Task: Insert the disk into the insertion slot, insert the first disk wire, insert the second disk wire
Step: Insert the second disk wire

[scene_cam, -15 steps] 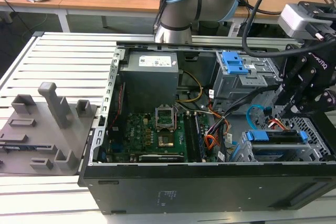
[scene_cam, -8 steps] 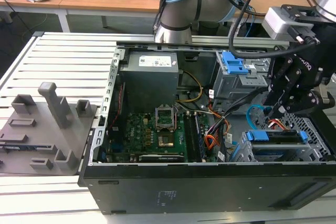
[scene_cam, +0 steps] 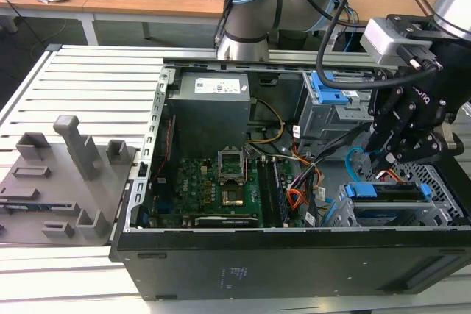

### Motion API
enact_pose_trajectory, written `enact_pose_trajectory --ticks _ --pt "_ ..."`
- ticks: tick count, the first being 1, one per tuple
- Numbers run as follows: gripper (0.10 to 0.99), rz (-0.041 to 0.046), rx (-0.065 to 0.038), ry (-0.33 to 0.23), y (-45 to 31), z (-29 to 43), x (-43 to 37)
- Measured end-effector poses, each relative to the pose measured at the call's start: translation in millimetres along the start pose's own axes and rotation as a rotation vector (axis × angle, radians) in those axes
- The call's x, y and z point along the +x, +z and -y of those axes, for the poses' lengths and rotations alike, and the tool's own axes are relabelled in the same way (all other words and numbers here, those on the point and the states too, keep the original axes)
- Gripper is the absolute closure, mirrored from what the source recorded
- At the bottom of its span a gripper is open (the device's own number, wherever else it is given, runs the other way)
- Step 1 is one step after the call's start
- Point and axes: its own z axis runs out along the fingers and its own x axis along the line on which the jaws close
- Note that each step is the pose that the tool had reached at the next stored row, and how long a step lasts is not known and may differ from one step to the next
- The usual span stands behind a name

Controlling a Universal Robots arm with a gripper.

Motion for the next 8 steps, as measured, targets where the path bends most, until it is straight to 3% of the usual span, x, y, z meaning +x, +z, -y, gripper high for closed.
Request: enact_pose_trajectory --ticks 6,7,8 --pt "0.737 0.0001 0.000 0.000 0.1 -0.1 0.0" --pt "0.871 0.0001 0.000 0.000 0.1 -0.1 0.0" --pt "0.925 0.0001 0.000 0.000 0.1 -0.1 0.0"
